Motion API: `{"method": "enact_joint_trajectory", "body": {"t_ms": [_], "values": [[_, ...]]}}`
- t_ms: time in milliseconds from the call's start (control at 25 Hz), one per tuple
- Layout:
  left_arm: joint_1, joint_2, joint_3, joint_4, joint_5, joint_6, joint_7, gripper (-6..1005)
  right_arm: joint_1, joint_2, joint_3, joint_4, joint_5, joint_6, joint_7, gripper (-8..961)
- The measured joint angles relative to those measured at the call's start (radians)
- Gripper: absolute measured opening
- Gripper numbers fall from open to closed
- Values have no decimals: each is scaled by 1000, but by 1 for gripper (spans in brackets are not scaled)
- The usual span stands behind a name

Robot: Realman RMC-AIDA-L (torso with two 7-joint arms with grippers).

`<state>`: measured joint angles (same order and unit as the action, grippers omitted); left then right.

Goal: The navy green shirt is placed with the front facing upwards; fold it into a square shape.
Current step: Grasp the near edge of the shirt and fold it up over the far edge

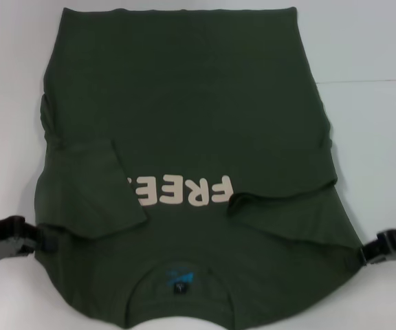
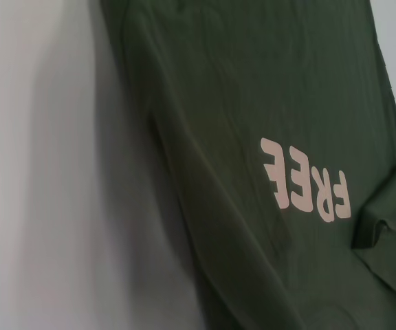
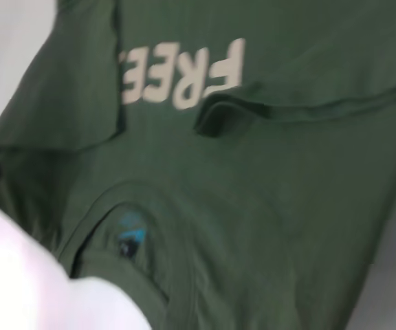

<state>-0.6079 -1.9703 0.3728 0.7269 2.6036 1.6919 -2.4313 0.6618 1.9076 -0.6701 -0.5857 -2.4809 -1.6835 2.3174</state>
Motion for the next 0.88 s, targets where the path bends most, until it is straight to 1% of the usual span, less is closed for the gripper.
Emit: {"method": "enact_joint_trajectory", "body": {"t_ms": [280, 520, 720, 880], "values": [[30, 2, 0, 18, 12, 144, 8, 45, -18, -4, -13, -1, -54, -150, -159, 52], [48, 2, -5, 18, 19, 256, 9, 45, -33, 3, -24, 7, -107, -191, -250, 52], [54, -4, 2, 14, 40, 287, 10, 44, -36, 7, -37, 12, -122, -202, -265, 52], [52, -3, -12, 12, 31, 279, 19, 44, -36, 8, 7, 3, -103, -195, -271, 52]]}}
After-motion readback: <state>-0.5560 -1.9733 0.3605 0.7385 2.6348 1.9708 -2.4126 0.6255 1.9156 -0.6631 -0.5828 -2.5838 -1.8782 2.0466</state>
